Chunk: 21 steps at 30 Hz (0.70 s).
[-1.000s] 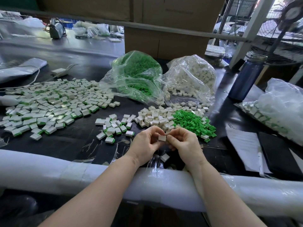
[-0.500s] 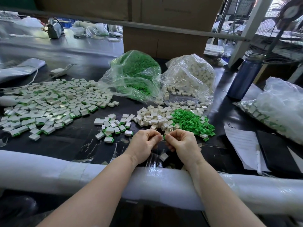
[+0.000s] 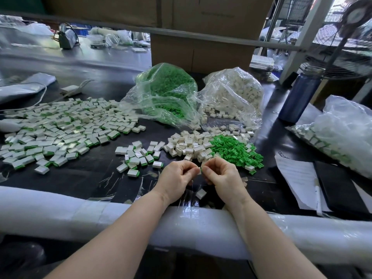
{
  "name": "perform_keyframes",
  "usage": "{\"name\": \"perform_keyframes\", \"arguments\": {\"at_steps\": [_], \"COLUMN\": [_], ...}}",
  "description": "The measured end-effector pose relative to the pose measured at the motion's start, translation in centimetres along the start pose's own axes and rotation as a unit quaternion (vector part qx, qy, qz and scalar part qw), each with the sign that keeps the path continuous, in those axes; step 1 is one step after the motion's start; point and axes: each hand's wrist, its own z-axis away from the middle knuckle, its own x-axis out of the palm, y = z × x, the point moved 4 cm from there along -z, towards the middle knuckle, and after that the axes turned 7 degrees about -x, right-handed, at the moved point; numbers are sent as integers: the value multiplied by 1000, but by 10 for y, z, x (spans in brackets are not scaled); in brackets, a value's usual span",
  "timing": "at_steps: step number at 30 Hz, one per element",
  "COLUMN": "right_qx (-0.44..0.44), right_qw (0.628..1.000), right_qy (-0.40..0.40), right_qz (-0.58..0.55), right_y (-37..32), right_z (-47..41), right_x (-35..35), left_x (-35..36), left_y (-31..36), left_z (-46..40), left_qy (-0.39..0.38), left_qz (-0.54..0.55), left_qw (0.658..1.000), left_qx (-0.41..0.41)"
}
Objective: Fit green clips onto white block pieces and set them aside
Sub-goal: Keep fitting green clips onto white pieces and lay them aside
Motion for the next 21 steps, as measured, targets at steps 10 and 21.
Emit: {"name": "perform_keyframes", "arguments": {"at_steps": [10, 21], "right_qx": [20, 35], "right_qw": [996, 999], "right_qy": [27, 13], "right_qz": [-77, -14], "right_y": [2, 2], "right_z": [0, 1], "right_x": [-4, -1], "left_x": [1, 1], "left_y": [-2, -3], "left_z": [-2, -3], "left_qy": [22, 0], "left_qz": [15, 13], "left_qw": [999, 1000], "left_qx": [26, -7]}}
